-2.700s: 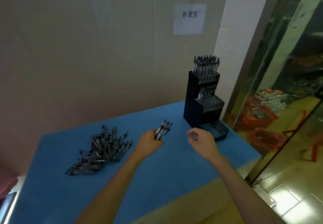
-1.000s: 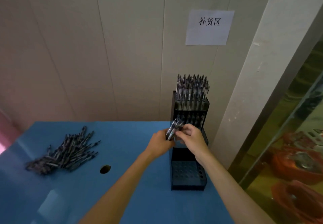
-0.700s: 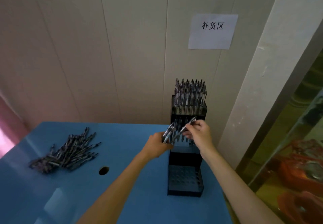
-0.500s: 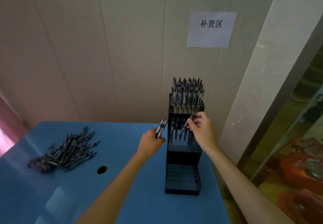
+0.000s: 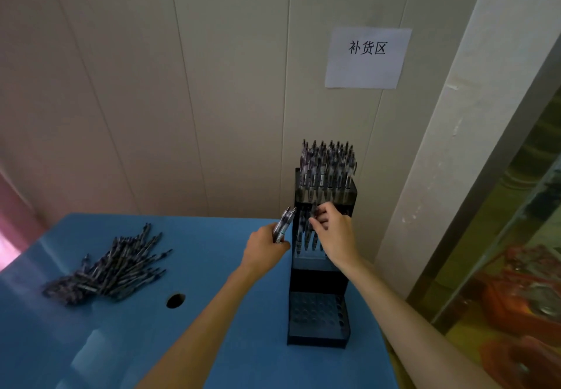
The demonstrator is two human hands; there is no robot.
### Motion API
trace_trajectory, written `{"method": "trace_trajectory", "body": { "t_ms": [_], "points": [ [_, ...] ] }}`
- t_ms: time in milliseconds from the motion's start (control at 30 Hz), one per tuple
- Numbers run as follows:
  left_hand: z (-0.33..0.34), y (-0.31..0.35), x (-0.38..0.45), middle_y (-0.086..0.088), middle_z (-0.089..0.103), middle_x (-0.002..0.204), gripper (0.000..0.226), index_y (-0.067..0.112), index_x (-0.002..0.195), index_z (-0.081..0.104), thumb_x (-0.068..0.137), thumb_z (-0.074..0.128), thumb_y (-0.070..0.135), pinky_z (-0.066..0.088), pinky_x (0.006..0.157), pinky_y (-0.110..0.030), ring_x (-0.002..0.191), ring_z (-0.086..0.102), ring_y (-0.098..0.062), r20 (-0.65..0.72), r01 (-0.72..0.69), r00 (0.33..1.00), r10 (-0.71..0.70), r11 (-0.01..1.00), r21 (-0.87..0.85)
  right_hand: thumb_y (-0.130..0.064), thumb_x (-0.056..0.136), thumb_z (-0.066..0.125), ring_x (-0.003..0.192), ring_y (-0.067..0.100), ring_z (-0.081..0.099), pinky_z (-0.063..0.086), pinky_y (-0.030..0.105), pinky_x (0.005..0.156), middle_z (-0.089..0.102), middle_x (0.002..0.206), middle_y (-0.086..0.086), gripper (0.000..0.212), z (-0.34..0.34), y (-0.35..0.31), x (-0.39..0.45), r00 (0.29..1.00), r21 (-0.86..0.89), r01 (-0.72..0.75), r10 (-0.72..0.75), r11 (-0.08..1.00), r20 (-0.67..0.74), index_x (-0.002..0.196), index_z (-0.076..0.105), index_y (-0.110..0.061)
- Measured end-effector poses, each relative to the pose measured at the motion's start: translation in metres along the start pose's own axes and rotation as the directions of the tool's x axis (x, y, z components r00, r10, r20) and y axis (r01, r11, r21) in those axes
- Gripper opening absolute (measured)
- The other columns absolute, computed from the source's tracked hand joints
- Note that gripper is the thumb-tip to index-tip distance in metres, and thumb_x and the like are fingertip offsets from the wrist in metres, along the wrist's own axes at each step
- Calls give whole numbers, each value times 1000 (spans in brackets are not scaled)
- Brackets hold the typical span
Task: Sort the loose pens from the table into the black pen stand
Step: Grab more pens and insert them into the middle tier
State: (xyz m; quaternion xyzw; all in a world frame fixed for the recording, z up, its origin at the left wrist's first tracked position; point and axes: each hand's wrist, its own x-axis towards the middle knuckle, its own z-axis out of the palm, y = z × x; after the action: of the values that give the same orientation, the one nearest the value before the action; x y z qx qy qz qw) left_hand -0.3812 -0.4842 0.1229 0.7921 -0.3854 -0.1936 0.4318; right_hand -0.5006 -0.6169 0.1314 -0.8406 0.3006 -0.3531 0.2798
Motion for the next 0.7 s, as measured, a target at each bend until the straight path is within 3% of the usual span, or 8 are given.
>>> {"method": "trace_trajectory", "body": {
  "t_ms": [133, 233, 400, 600, 700],
  "points": [
    [-2, 3, -1, -1, 42, 63, 30, 19, 70, 41, 84, 65, 9, 35, 54, -30, 54, 36, -16, 3, -10, 1000, 10, 1000, 0, -17, 92, 70, 69, 11, 66, 58, 30, 66, 67, 79, -4, 13, 6, 2, 5, 1000, -43, -13, 12, 999, -19, 99, 64, -7],
    [-3, 2, 1, -1, 42, 63, 30, 19, 70, 41, 84, 66, 9, 35, 54, -31, 54, 36, -16, 5, -10, 1000, 10, 1000, -9, -18, 90, 73, 67, 12, 66, 59, 36, 66, 69, 75, 1, 12, 10, 9, 7, 998, -85, -30, 34, 996, 46, 88, 68, -7],
    [-2, 1, 2, -1, 43, 63, 27, 19, 72, 42, 84, 65, 9, 36, 53, -30, 53, 36, -16, 12, -10, 1000, 10, 1000, -5, -22, 90, 73, 61, 16, 64, 58, 42, 63, 66, 66, 3, 22, 18, 21, -2, 992, -141, -83, 95, 986, 77, 74, 66, -8],
    [1, -2, 3, 0, 44, 63, 25, 17, 74, 44, 85, 66, 10, 37, 52, -29, 52, 37, -14, 27, -16, 1000, 15, 1000, 10, -26, 87, 77, 62, 11, 64, 58, 35, 64, 68, 65, -1, 20, 11, 21, -7, 989, -172, -119, 132, 978, 70, 73, 72, -12],
    [2, -1, 5, -1, 44, 63, 24, 15, 74, 45, 84, 66, 9, 36, 51, -27, 53, 37, -14, 27, -28, 999, 28, 1000, 11, -24, 86, 77, 65, 9, 67, 57, 29, 67, 70, 68, -5, 12, 4, 13, -9, 977, -8, -171, 171, 985, 126, 77, 74, -17]
  ]
}}
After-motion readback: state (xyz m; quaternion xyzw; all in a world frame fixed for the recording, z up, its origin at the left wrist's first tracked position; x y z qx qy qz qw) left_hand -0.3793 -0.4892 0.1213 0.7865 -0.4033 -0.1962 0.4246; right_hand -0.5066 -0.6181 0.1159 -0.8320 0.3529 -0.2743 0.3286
